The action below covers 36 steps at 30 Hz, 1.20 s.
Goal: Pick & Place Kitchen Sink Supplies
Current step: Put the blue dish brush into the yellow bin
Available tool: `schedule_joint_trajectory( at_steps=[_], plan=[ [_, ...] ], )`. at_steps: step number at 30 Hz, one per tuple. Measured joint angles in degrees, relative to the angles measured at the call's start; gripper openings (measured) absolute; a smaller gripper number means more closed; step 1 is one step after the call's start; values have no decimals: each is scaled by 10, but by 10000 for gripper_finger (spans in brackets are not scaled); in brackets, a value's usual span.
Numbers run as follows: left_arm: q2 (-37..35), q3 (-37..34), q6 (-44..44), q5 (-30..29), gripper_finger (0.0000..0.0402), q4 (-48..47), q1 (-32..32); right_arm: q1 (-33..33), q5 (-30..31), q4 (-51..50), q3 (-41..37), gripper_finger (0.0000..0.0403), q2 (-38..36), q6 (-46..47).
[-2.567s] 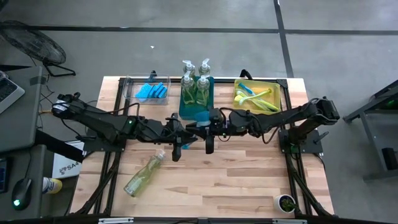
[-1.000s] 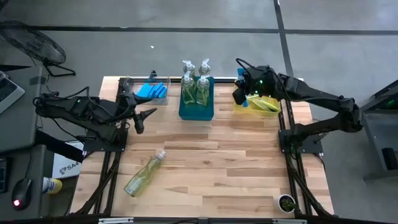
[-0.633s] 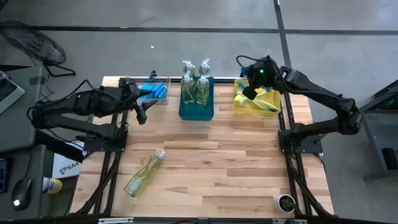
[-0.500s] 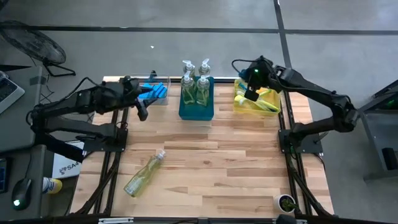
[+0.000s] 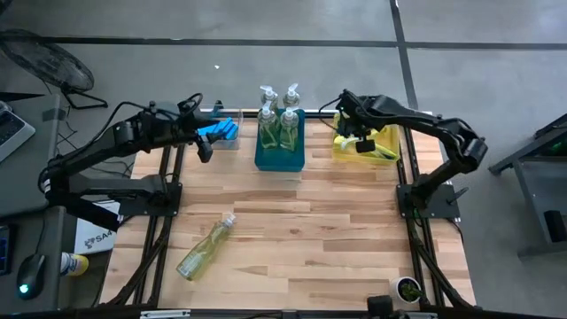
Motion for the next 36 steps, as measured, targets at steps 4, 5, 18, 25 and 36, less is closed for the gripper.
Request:
schedule_joint_trajectory(
  at_steps=[4, 5, 18, 25, 36],
  plan=[
    [4, 0, -3, 12, 205, 0, 4, 2, -21, -32, 0, 32, 11, -31],
    [4, 0, -4, 12, 205, -2, 4, 2, -25, -39, 0, 32, 11, -38],
    [4, 0, -4, 10, 205, 0, 4, -5, -76, -81, 0, 32, 11, -150],
    [4, 0, -4, 10, 205, 1, 4, -29, -82, -100, -1, 32, 26, -138],
    [4, 0, -4, 11, 205, 0, 4, -29, -62, -90, -1, 35, 63, -159]
  ],
)
